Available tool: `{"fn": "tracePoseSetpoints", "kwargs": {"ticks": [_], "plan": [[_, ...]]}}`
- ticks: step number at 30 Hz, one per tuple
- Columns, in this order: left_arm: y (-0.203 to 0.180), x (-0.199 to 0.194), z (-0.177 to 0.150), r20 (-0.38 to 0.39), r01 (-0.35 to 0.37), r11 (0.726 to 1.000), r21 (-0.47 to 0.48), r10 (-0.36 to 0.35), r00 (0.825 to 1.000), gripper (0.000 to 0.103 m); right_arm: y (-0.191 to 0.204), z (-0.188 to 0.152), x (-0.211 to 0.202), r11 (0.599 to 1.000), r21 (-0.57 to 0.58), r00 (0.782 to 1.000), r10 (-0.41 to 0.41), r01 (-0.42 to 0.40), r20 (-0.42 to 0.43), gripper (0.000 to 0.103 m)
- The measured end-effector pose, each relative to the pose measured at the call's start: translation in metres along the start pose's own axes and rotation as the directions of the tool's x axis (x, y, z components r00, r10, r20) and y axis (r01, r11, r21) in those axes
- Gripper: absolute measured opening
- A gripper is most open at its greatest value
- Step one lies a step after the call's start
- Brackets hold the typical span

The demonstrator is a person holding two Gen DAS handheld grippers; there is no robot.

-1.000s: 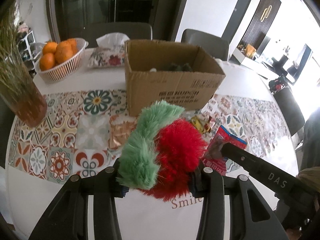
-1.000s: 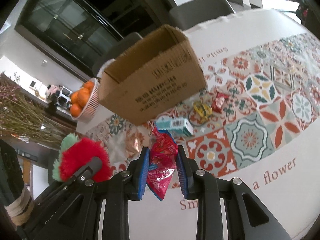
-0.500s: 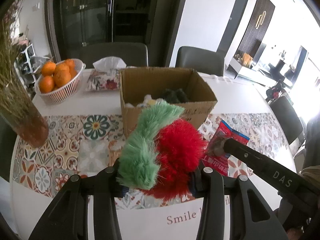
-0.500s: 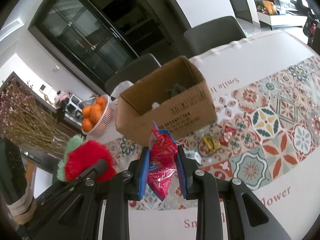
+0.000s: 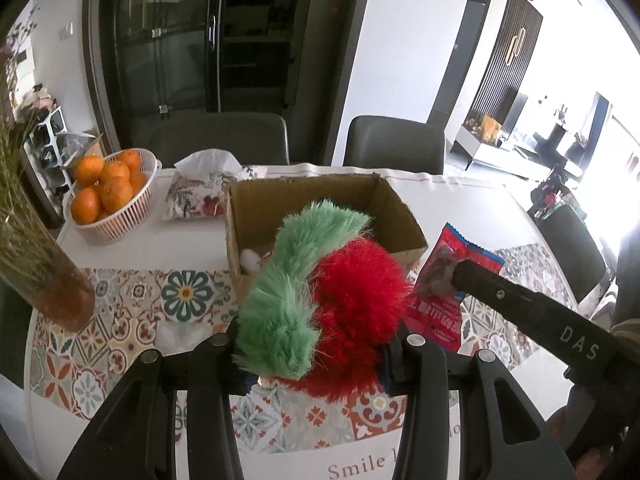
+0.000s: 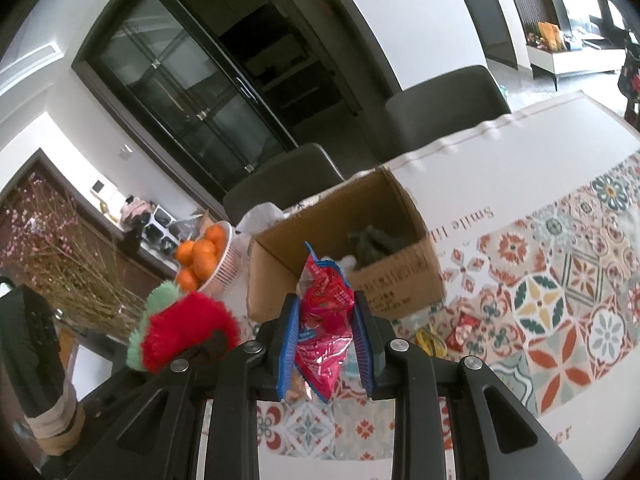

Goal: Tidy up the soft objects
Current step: 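Carry the strawberry plush and pink packet with both tools over the box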

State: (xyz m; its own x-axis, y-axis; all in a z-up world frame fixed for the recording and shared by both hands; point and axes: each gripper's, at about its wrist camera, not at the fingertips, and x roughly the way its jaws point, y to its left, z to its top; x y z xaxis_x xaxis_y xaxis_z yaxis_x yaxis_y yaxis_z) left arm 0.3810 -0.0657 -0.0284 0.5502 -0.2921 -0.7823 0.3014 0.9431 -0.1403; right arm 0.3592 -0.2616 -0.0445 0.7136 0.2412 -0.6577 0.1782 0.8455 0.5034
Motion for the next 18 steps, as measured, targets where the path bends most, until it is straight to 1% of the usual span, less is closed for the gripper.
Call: {"fn": "tracePoseSetpoints", "kwargs": {"ticks": [7, 18], "plan": [[-0.002, 0.008, 0.019, 0.015, -0.014, 1.0, 0.012, 0.014, 1.0, 0.044, 0.005, 0.025, 0.011, 0.999, -0.034, 1.0, 0.008, -0.007, 0.017, 0.027], [0.004, 0.035, 0.051, 0.017, -0.042, 0.999, 0.028, 0.041, 0.999, 0.044, 0.007, 0.057, 0.042, 0.998, -0.062, 1.0, 0.005, -0.005, 0.005, 0.027]]}}
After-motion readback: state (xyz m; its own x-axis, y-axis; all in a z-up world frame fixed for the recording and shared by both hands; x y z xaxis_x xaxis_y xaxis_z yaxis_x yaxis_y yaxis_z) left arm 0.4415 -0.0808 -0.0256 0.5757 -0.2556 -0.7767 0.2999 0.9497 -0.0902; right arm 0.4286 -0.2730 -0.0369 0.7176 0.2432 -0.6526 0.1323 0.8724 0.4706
